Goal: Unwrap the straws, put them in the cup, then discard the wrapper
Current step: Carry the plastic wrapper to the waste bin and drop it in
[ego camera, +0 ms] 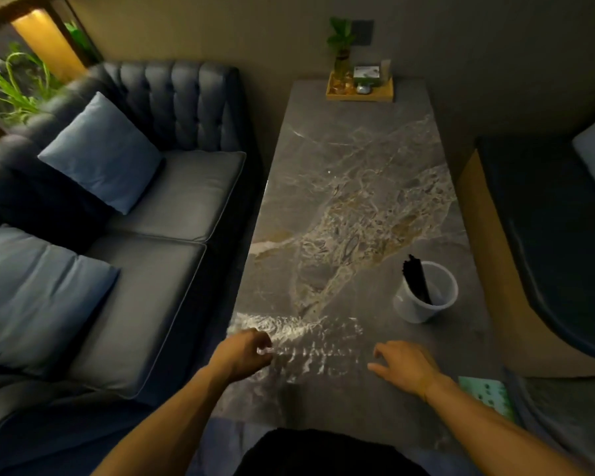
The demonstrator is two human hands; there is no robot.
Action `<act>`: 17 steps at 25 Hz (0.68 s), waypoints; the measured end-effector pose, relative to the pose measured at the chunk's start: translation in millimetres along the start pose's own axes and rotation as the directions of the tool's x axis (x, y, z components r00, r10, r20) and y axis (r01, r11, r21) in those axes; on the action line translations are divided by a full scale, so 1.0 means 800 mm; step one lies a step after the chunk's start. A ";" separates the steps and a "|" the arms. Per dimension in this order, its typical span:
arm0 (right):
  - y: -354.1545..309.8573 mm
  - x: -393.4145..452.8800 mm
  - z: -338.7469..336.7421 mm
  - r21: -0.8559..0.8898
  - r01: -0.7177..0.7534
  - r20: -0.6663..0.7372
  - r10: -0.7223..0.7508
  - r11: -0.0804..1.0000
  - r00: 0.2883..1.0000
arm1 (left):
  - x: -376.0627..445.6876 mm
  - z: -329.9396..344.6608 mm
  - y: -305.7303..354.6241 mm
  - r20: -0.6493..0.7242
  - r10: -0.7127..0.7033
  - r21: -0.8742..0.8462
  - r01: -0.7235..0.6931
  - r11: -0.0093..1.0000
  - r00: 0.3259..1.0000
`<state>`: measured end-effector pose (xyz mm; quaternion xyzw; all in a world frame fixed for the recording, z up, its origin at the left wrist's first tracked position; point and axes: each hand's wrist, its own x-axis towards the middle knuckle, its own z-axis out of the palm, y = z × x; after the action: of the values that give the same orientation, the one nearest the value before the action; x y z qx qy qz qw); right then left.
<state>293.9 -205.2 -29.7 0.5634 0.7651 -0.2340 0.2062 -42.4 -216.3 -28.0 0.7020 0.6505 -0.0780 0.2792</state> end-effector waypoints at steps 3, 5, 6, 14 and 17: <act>-0.030 0.005 0.014 -0.008 -0.105 0.070 0.106 0.994 0.992 | 0.021 -0.022 -0.032 -0.015 0.052 0.053 -0.052 0.997 0.999; -0.049 0.004 0.026 -0.011 -0.193 0.121 0.193 0.981 0.974 | 0.041 -0.034 -0.045 -0.002 0.118 0.107 -0.117 0.987 0.993; -0.059 0.000 0.032 -0.001 -0.233 0.144 0.231 0.972 0.962 | 0.051 -0.038 -0.048 0.010 0.145 0.132 -0.145 0.981 0.989; -0.115 -0.004 0.059 0.735 -0.483 0.374 0.309 0.476 0.874 | 0.108 -0.034 -0.014 0.160 0.120 0.105 -0.138 0.985 0.980; -0.129 0.001 0.070 0.879 -0.476 0.430 0.377 0.034 0.821 | 0.106 -0.020 -0.010 0.202 0.065 0.040 -0.074 0.996 0.977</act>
<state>197.9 -264.1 -62.0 0.7520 0.2268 -0.6098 -0.1063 -42.5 -134.4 -57.0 0.7193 0.5920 -0.1542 0.3292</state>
